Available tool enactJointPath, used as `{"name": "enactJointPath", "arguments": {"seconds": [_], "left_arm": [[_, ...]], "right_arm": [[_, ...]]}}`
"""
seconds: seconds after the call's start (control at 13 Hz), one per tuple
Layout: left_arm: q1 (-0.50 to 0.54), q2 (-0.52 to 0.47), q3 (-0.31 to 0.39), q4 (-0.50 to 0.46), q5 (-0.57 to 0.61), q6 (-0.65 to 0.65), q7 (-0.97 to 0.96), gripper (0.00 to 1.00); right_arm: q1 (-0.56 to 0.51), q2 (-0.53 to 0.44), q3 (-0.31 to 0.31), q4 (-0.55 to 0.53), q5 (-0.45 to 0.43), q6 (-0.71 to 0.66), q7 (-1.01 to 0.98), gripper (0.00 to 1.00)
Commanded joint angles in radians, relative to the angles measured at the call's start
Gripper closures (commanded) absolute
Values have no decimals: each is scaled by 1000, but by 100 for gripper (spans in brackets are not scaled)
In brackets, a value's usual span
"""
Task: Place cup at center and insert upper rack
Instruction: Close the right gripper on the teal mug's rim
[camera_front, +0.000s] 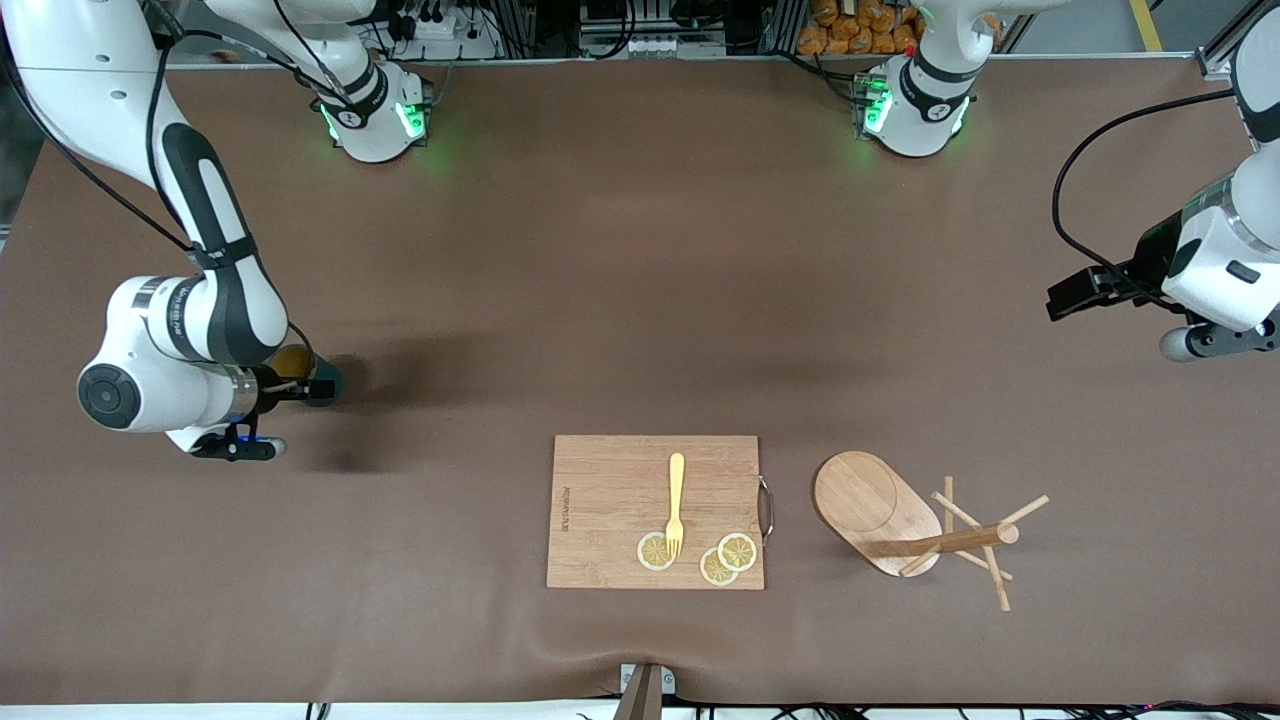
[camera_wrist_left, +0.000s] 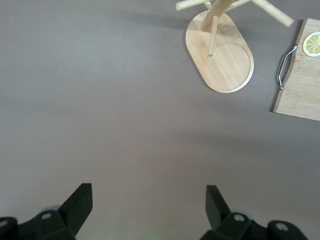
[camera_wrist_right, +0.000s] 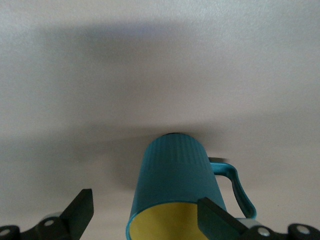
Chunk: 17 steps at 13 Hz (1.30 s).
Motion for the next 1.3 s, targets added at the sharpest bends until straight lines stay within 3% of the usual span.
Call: {"name": "enactJointPath", "arguments": {"seconds": [0.0, 0.23, 0.77, 1.23], "left_arm": [[4, 3, -1, 8, 4, 0, -2, 0], [-1, 10, -1, 9, 4, 0, -3, 0], [-9, 24, -1, 14, 4, 32, -5, 0], [-10, 29, -1, 14, 4, 31, -5, 0]], "right_arm": [[-2, -12, 16, 10, 17, 2, -2, 0], [-2, -14, 19, 69, 17, -108, 4, 0], [-2, -10, 19, 70, 19, -242, 5, 0], [1, 13, 20, 62, 19, -178, 4, 3]]}}
